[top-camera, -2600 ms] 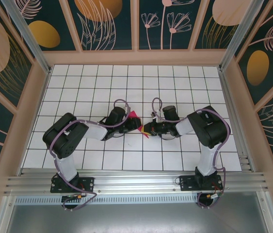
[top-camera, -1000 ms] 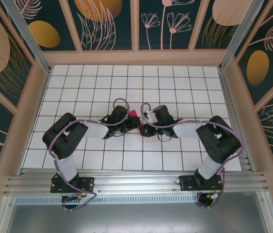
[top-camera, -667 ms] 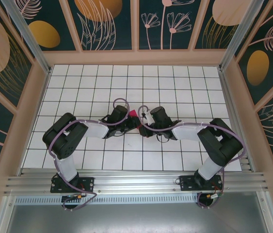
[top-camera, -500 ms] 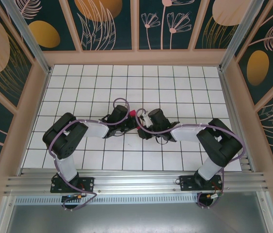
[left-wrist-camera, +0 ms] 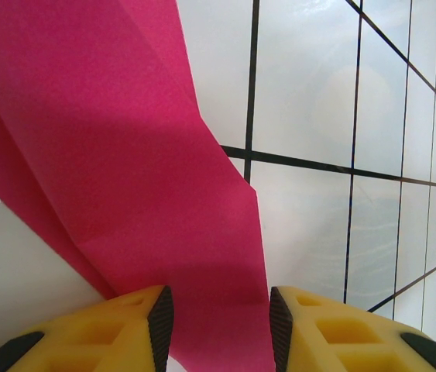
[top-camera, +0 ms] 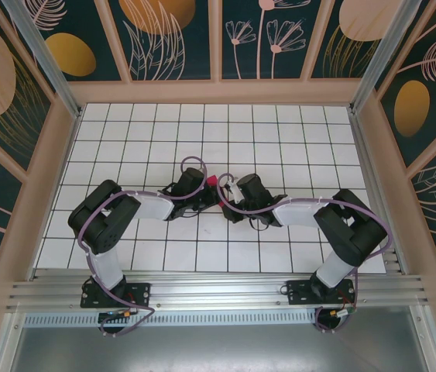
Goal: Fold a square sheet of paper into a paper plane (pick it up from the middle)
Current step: Fold the wing for the fifth time at the center of the table.
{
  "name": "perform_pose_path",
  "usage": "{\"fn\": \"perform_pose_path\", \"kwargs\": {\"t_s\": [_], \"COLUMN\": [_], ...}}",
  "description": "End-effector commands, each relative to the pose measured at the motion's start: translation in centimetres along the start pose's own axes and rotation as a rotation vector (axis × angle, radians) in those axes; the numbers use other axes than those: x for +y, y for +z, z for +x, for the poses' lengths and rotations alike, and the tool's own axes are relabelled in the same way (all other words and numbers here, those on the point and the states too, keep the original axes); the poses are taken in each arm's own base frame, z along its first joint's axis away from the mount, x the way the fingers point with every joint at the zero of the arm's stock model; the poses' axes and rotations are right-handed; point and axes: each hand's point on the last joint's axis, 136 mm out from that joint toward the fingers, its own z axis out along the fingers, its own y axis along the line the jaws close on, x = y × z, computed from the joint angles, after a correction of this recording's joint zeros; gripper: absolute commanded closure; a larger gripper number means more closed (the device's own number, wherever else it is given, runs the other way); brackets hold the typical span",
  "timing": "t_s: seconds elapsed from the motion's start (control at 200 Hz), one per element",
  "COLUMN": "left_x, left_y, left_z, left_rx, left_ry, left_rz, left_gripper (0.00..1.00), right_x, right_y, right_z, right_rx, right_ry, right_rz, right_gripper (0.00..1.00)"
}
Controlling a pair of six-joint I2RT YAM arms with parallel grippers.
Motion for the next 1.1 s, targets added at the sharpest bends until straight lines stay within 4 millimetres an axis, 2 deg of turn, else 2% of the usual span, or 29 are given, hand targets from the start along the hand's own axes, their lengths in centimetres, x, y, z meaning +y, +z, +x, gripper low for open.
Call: {"fn": "perform_pose_path", "kwargs": {"t_s": [0.0, 0.31, 0.505, 0.555, 0.565, 0.595, 0.696, 0.896, 1.096], "left_x": [2.7, 1.7, -1.4, -1.5, -2.3, -3.0, -4.0, -4.5, -4.1], "left_y": [0.3, -0.5, -2.4, -2.6, -3.1, -3.6, -4.1, -4.4, -4.3], "left_z": [0.2, -0.4, -1.6, -1.6, -1.9, -2.1, -1.9, -1.0, -0.4], "left_rx": [0.003, -0.015, -0.071, -0.073, -0.085, -0.095, -0.099, -0.081, -0.071], "left_ry": [-0.028, -0.014, 0.029, 0.037, 0.043, 0.054, 0.077, 0.118, 0.131], "left_rz": [-0.103, -0.081, 0.021, 0.039, 0.063, 0.093, 0.149, 0.208, 0.219], "left_gripper": [0.59, 0.59, 0.54, 0.53, 0.52, 0.52, 0.51, 0.50, 0.51], "right_x": [-0.5, 0.0, 1.0, 0.9, 0.9, 1.0, 1.0, 0.8, -0.1], "right_y": [0.4, 0.2, -0.4, -0.5, -0.5, -0.6, -0.7, 0.0, 0.3], "right_z": [0.9, 0.6, 0.4, 0.3, 0.3, 0.3, 0.2, 0.5, 0.6], "right_rx": [0.014, 0.010, 0.014, 0.013, 0.013, 0.013, 0.022, 0.055, 0.060], "right_ry": [-0.006, 0.044, 0.136, 0.170, 0.177, 0.195, 0.242, 0.321, 0.405], "right_rz": [0.017, -0.064, -0.211, -0.235, -0.239, -0.260, -0.301, -0.334, -0.344], "right_gripper": [0.86, 1.00, 1.00, 1.00, 1.00, 1.00, 1.00, 1.00, 1.00]}}
